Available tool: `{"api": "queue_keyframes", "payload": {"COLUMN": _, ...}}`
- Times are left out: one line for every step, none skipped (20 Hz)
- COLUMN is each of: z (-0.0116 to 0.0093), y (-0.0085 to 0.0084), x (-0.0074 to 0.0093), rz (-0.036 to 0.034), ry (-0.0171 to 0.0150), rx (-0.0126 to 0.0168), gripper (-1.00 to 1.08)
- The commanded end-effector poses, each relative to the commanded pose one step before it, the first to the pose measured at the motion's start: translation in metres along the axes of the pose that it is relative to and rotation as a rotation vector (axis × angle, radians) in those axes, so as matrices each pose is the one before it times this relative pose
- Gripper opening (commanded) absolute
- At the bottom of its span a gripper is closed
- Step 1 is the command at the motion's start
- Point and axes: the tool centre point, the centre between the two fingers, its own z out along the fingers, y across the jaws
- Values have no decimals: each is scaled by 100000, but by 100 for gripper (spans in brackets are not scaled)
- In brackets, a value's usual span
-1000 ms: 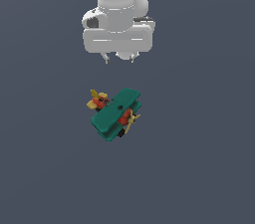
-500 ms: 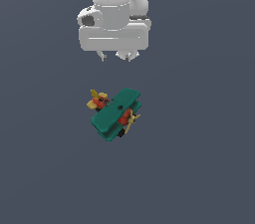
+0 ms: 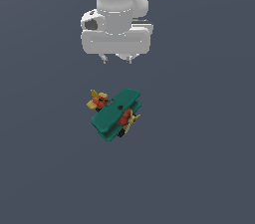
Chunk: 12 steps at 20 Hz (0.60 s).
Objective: Pick up the object and move it to a goal position.
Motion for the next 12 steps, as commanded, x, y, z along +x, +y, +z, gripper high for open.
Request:
{"api": "queue_keyframes", "payload": {"z": 457, "y": -230, "x": 35, "rz": 105, "ry": -1327, "rx": -1026, "gripper": 68}}
{"api": "queue_keyframes", "payload": {"z": 222, "y": -112, "x": 19, "rz": 63, "ry": -648, "rx": -530, "gripper": 68}}
{"api": "queue_keyframes", "payload": {"z": 240, "y": -122, "x": 22, "rz": 68, "ry": -697, "rx": -586, "gripper": 68}}
{"api": "queue_keyframes", "payload": {"z": 259, "y": -134, "x": 25, "rz": 74, "ry": -751, "rx": -650, "gripper": 68}}
{"api": "queue_keyframes", "payload": {"z": 277, "y": -145, "x": 27, "rz": 80, "ry": -799, "rx": -713, "gripper": 68}}
{"api": "queue_keyframes", "payload": {"z": 297, "y": -158, "x": 31, "rz": 86, "ry": -852, "rx": -786, "gripper": 68}}
{"api": "queue_keyframes", "payload": {"z": 317, "y": -172, "x": 34, "rz": 93, "ry": -907, "rx": -867, "gripper": 68}}
{"api": "queue_keyframes", "payload": {"z": 336, "y": -185, "x": 37, "rz": 100, "ry": -956, "rx": -950, "gripper": 68}}
{"api": "queue_keyframes", "payload": {"z": 355, "y": -200, "x": 41, "rz": 107, "ry": -1004, "rx": -1038, "gripper": 68}}
{"api": "queue_keyframes", "payload": {"z": 374, "y": -214, "x": 45, "rz": 115, "ry": -1048, "rx": -1132, "gripper": 68}}
{"api": "queue_keyframes", "payload": {"z": 390, "y": -229, "x": 49, "rz": 123, "ry": -1087, "rx": -1230, "gripper": 68}}
{"api": "queue_keyframes", "payload": {"z": 404, "y": -243, "x": 52, "rz": 130, "ry": -1114, "rx": -1324, "gripper": 68}}
